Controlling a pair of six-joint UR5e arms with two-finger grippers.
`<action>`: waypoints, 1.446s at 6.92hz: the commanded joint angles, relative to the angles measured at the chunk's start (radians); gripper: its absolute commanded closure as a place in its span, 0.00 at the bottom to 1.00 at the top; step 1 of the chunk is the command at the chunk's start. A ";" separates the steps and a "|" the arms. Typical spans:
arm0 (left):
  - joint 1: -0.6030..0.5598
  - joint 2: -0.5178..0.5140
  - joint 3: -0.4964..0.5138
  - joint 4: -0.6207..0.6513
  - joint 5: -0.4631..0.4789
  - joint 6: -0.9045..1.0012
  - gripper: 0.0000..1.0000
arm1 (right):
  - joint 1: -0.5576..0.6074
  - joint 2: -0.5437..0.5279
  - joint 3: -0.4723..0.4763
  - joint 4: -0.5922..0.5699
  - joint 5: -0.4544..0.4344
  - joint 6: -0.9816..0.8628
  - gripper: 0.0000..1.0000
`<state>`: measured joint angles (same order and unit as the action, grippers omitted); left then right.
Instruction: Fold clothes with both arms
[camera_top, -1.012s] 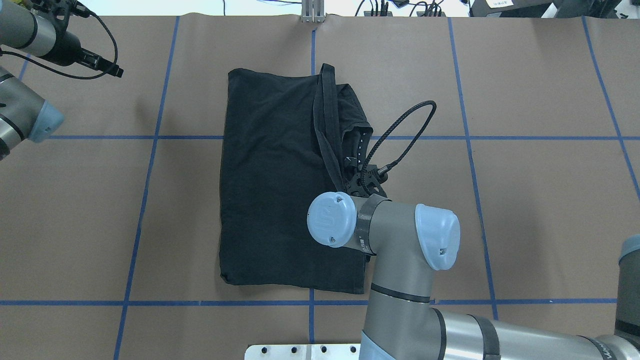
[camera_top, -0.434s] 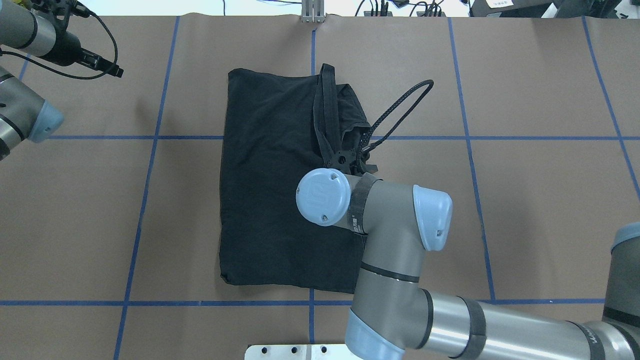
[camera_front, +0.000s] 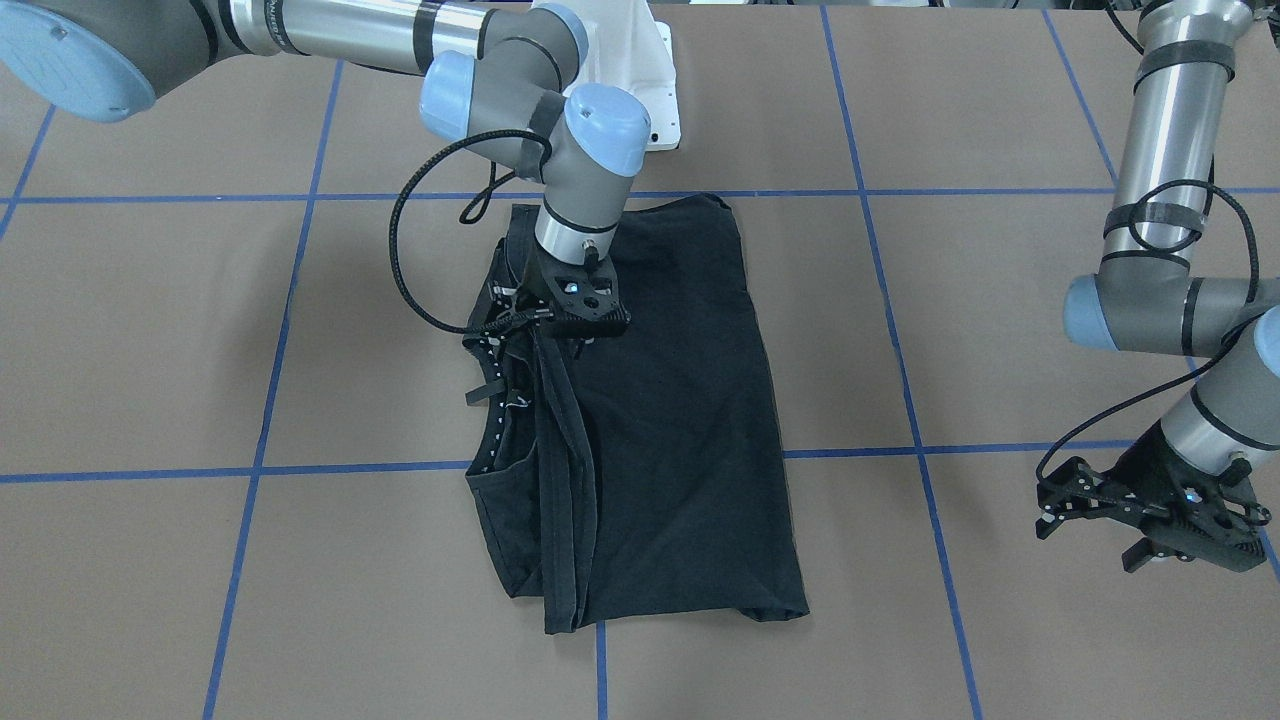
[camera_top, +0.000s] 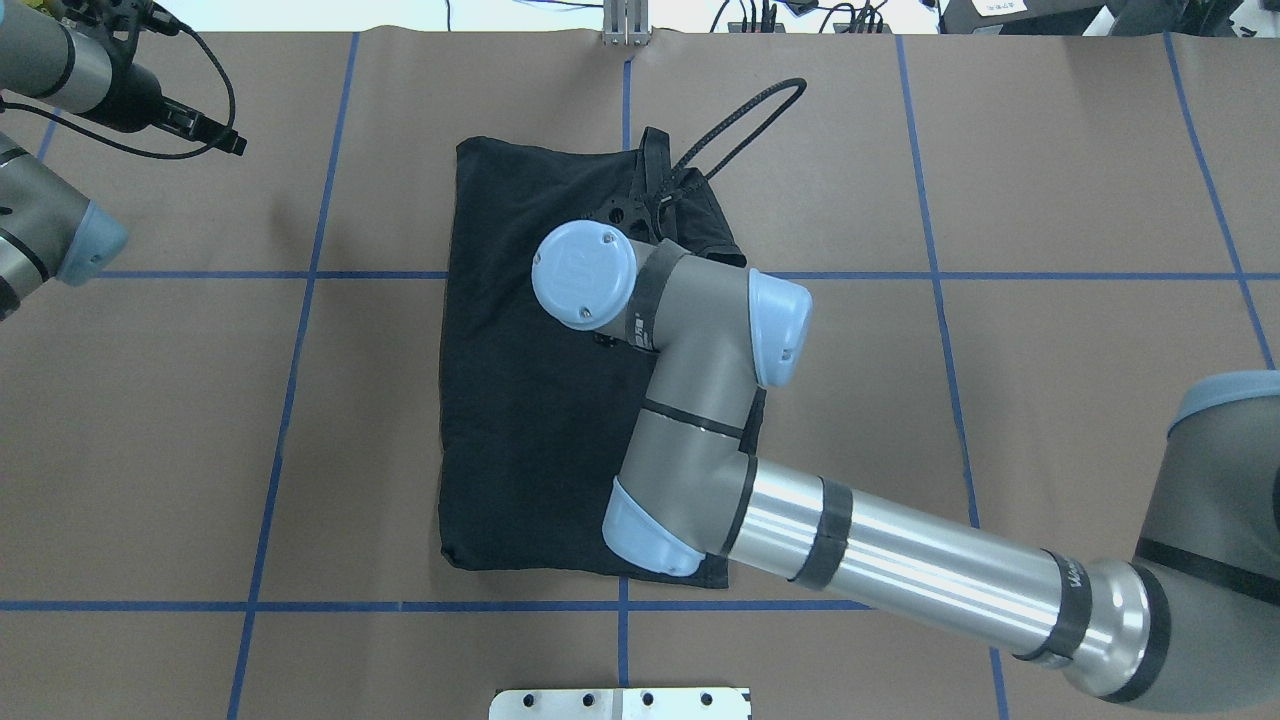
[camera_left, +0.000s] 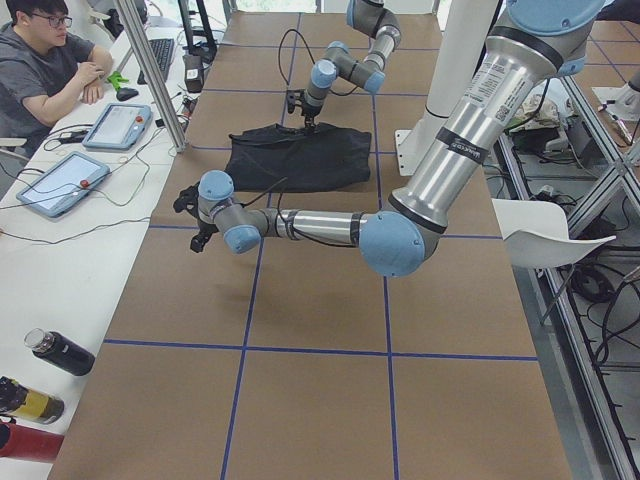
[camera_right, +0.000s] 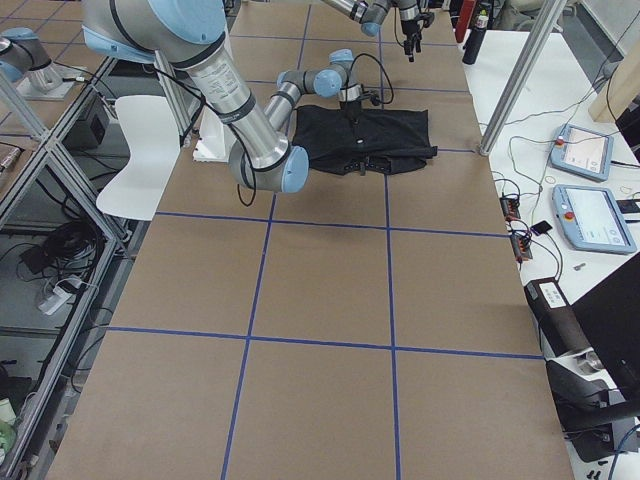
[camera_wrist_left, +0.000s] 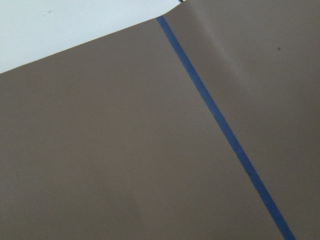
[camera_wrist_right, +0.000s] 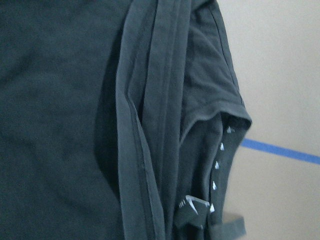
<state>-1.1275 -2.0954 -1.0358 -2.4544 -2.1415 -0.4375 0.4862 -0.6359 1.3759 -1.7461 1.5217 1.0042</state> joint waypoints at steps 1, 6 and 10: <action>0.000 0.000 -0.001 0.000 0.000 0.000 0.00 | 0.047 0.056 -0.177 0.188 0.003 -0.006 0.00; 0.000 0.000 0.000 0.000 0.000 0.000 0.00 | 0.075 0.084 -0.297 0.212 0.002 -0.088 0.00; 0.000 0.000 0.000 0.000 0.000 0.000 0.00 | 0.162 -0.005 -0.264 0.186 0.040 -0.274 0.00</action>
<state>-1.1275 -2.0954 -1.0359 -2.4543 -2.1415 -0.4372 0.6226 -0.5901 1.0886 -1.5530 1.5519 0.7934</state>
